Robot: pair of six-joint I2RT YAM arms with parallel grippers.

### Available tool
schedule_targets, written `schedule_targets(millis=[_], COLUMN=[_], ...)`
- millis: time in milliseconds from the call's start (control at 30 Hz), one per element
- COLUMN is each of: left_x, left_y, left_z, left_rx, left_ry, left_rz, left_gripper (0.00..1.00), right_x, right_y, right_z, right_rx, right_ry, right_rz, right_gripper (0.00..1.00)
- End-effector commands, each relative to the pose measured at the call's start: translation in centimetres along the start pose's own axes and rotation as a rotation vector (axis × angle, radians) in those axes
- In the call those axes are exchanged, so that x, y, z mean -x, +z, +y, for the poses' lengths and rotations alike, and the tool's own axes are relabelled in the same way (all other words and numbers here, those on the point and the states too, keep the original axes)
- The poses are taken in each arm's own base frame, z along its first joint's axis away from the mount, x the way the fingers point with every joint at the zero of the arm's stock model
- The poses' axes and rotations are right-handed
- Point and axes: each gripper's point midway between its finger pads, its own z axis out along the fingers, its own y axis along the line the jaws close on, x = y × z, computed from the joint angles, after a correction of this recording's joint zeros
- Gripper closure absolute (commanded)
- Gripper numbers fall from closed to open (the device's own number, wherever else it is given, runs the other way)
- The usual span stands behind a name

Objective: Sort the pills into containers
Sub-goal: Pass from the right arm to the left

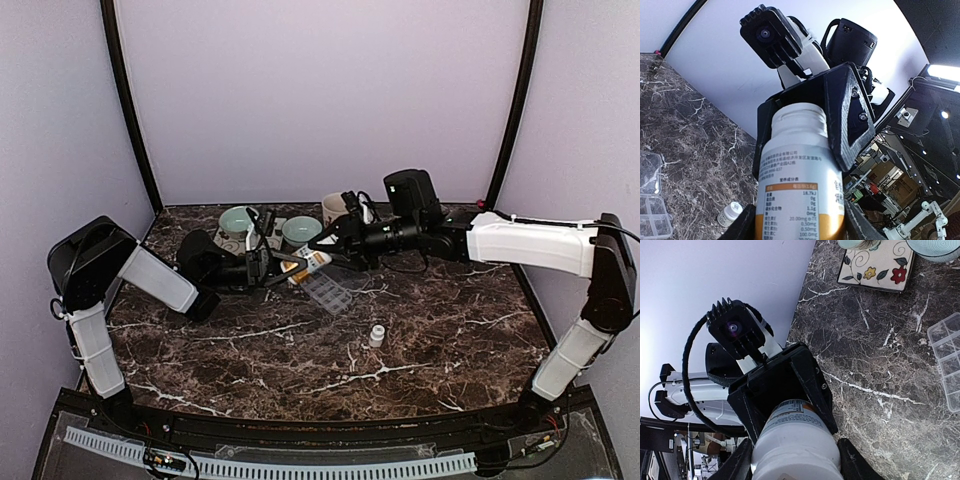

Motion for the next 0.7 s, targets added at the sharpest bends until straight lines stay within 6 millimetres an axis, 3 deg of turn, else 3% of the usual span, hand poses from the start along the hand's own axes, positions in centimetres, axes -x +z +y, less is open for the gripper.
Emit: schedule_targets(millis=[0, 333, 433, 467, 667], left_x=[1.1, 1.3, 1.4, 1.4, 1.4], left_y=[-0.8, -1.0, -1.1, -1.1, -1.2], left_z=[-0.3, -0.1, 0.0, 0.0, 0.1], left_rx=[0.002, 0.006, 0.010, 0.010, 0.015], left_ry=[0.021, 0.019, 0.018, 0.019, 0.016], left_rz=[-0.029, -0.029, -0.031, -0.032, -0.029], left_gripper=[0.87, 0.87, 0.87, 0.87, 0.87], right_x=[1.0, 1.4, 1.5, 1.7, 2.2], right_y=[-0.9, -1.4, -1.5, -2.4, -3.5], right_z=[0.3, -0.7, -1.2, -0.2, 0.1], right_rx=[-0.060, -0.150, -0.172, -0.164, -0.206], right_ry=[-0.103, -0.169, -0.181, -0.199, -0.260], right_rz=[-0.038, -0.048, -0.049, -0.067, -0.096], right_gripper=[0.51, 0.34, 0.34, 0.33, 0.33])
